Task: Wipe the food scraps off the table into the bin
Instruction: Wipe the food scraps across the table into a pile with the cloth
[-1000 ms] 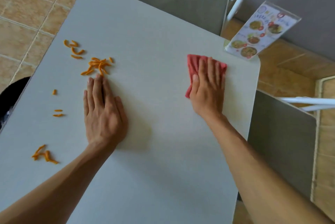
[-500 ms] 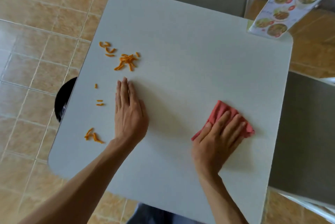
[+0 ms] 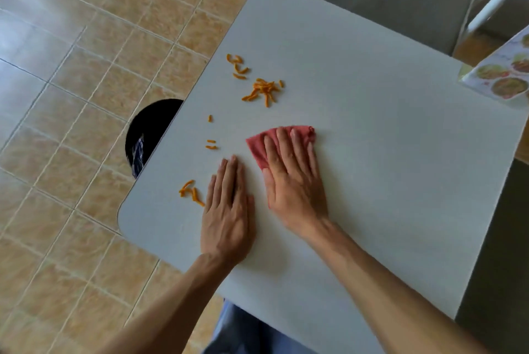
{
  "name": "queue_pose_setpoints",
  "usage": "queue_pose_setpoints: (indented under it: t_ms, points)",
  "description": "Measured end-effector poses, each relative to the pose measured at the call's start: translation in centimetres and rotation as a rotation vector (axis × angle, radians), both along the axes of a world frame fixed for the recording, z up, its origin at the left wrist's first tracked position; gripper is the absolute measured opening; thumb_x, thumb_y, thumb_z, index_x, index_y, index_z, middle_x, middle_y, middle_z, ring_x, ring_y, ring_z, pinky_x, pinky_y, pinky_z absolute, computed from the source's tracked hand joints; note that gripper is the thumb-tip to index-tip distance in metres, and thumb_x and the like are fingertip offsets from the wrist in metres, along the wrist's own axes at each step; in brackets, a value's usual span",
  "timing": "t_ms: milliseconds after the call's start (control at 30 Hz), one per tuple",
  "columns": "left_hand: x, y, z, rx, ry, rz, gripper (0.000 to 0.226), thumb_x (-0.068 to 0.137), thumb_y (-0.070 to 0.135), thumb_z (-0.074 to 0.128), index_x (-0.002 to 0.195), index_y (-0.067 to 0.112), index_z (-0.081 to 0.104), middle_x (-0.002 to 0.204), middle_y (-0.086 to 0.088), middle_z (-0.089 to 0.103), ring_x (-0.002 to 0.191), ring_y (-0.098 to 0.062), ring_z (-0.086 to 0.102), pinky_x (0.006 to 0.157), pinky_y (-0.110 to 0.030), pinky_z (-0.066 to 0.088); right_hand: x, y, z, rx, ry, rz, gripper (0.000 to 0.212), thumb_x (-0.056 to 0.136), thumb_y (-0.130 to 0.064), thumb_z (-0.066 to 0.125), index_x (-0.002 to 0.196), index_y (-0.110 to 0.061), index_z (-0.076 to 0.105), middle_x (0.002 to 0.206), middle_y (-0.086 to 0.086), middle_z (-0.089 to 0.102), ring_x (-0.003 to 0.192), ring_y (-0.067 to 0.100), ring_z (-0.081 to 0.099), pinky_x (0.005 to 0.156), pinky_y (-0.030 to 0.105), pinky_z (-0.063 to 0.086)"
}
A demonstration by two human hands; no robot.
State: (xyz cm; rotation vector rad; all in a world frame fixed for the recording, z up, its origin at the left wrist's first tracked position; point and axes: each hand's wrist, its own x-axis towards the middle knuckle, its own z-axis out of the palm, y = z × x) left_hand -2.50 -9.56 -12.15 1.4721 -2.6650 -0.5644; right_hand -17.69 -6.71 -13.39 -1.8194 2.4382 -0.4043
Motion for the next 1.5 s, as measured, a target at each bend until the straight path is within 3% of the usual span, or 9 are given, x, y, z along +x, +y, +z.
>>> queue_pose_setpoints:
  t_ms: [67, 233, 333, 400, 533, 633, 967, 1233, 1500]
  points:
    - [-0.1, 0.0, 0.1, -0.014, 0.005, -0.003, 0.057, 0.104, 0.030, 0.026, 0.155, 0.004, 0.019, 0.164, -0.010, 0.015, 0.153, -0.019, 0.004, 0.124, -0.034, 0.001, -3.0, 0.2, -0.2, 0.003, 0.030, 0.125, 0.053, 0.105, -0.033, 0.040, 0.153, -0.012, 0.041, 0.163, 0.013, 0.034, 0.153, 0.032, 0.028, 0.122, 0.055, 0.026]
    - [0.4, 0.1, -0.2, -0.003, 0.004, 0.010, 0.058, 0.103, 0.027, 0.032, 0.155, 0.005, 0.020, 0.165, -0.007, 0.012, 0.153, -0.020, 0.006, 0.124, -0.035, 0.003, -0.3, -0.6, 0.1, 0.009, -0.004, -0.528, 0.053, 0.106, -0.030, 0.038, 0.152, -0.005, 0.041, 0.161, 0.020, 0.034, 0.151, 0.039, 0.029, 0.121, 0.056, 0.026]
    - [0.4, 0.0, -0.2, 0.014, 0.022, 0.010, 0.057, 0.104, 0.030, 0.026, 0.155, 0.005, 0.021, 0.165, -0.008, 0.015, 0.153, -0.021, 0.009, 0.123, -0.038, 0.009, 0.0, -0.4, 0.2, 0.000, 0.031, 0.046, 0.053, 0.105, -0.031, 0.040, 0.153, -0.008, 0.041, 0.161, 0.017, 0.035, 0.152, 0.036, 0.029, 0.123, 0.054, 0.026]
    - [0.2, -0.1, 0.0, 0.020, 0.039, 0.012, 0.057, 0.104, 0.030, 0.025, 0.155, 0.005, 0.021, 0.165, -0.008, 0.014, 0.153, -0.022, 0.010, 0.122, -0.040, 0.012, -4.2, -1.0, 0.2, 0.003, 0.089, 0.191, 0.053, 0.105, -0.031, 0.037, 0.153, -0.008, 0.041, 0.161, 0.016, 0.035, 0.151, 0.034, 0.030, 0.121, 0.054, 0.029]
    - [0.2, -0.1, 0.0, 0.032, 0.033, 0.011, 0.058, 0.103, 0.027, 0.032, 0.156, 0.006, 0.017, 0.166, -0.007, 0.010, 0.154, -0.021, 0.007, 0.122, -0.040, 0.012, -8.9, -5.9, -0.5, 0.031, 0.082, -0.394, 0.056, 0.105, -0.032, 0.030, 0.153, -0.005, 0.038, 0.161, 0.021, 0.033, 0.150, 0.040, 0.030, 0.120, 0.056, 0.028]
    - [0.3, -0.2, 0.0, 0.031, 0.032, 0.006, 0.059, 0.102, 0.025, 0.035, 0.155, 0.005, 0.019, 0.165, -0.008, 0.012, 0.153, -0.022, 0.008, 0.122, -0.040, 0.012, -6.7, -10.7, -0.4, -0.019, 0.016, -0.582, 0.057, 0.102, -0.032, 0.031, 0.151, -0.003, 0.040, 0.160, 0.022, 0.034, 0.149, 0.043, 0.029, 0.120, 0.059, 0.026]
    - [0.3, -0.2, 0.2, 0.033, 0.021, -0.003, 0.057, 0.102, 0.025, 0.030, 0.154, 0.004, 0.023, 0.164, -0.009, 0.016, 0.153, -0.022, 0.011, 0.122, -0.040, 0.012, -3.9, -12.8, -0.9, -0.004, 0.090, 0.213, 0.058, 0.102, -0.034, 0.033, 0.151, -0.004, 0.042, 0.158, 0.021, 0.040, 0.148, 0.039, 0.035, 0.122, 0.054, 0.026]
    - [0.2, -0.2, 0.1, 0.025, 0.025, -0.001, 0.058, 0.101, 0.024, 0.033, 0.154, 0.004, 0.023, 0.165, -0.010, 0.015, 0.153, -0.023, 0.010, 0.122, -0.040, 0.012, -6.6, -16.6, 0.2, 0.020, -0.041, -0.527, 0.053, 0.105, -0.028, 0.034, 0.155, -0.010, 0.036, 0.165, 0.015, 0.026, 0.154, 0.035, 0.021, 0.125, 0.052, 0.013]
    - [0.3, -0.1, -0.1, 0.016, 0.005, 0.000, 0.060, 0.101, 0.023, 0.040, 0.155, 0.006, 0.019, 0.165, -0.008, 0.011, 0.154, -0.022, 0.006, 0.123, -0.039, 0.010, -6.8, -20.6, 1.5, 0.224, -0.085, 0.227, 0.058, 0.103, -0.034, 0.025, 0.159, -0.021, 0.027, 0.170, 0.004, 0.015, 0.158, 0.028, 0.006, 0.127, 0.048, -0.001]
